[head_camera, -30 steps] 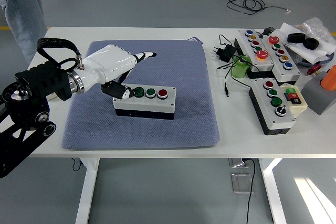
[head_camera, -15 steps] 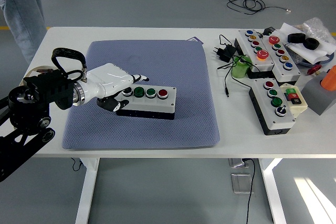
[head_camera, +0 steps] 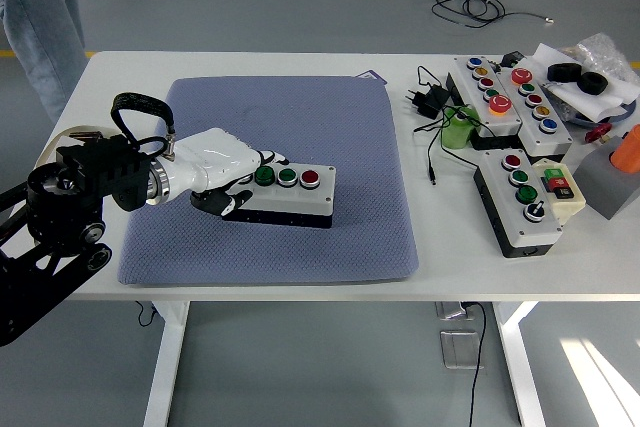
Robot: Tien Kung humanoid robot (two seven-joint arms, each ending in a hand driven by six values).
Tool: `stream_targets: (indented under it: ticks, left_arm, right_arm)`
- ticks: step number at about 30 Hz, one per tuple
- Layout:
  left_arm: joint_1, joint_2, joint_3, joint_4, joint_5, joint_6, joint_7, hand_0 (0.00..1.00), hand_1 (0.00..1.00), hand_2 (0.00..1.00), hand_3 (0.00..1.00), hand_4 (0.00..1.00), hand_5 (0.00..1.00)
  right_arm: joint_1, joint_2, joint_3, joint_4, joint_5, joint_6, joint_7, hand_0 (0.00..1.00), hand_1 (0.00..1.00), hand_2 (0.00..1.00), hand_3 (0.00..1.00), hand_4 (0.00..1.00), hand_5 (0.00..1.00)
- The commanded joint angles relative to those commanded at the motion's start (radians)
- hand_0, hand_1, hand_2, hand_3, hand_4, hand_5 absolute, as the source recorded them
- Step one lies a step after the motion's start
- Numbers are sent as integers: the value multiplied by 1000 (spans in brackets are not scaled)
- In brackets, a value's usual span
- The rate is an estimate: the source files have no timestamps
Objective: Pick up the button,place it on the desk,press the button,press the button
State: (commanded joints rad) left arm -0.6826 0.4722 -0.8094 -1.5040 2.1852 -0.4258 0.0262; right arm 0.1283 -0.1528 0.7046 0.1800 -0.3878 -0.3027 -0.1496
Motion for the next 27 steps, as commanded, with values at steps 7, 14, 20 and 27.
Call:
stream_targets:
  ticks: [7,14,20,27]
  left_arm:
    - [-19,-10,35,25,-14,3,0,19,54,82,941,510,2]
    - [-32,-18,47,44,-22,8,2,20,58,84,940,521,2]
    - [-36,-18,50,53,-27,10,3,19,59,84,937,524,2]
    - [-39,-16,61,69,-31,7,5,19,59,84,934,526,2]
  right_arm:
    - [2,-1,1,0,-2,1,0,787,797,817,751,412,479]
    - [5,-1,1,0,-1,1,1,787,797,817,751,412,479]
    - [7,-1,1,0,-2,1,2,787,797,817,751,412,479]
    - [7,-1,1,0,-3,1,1,787,797,817,751,412,479]
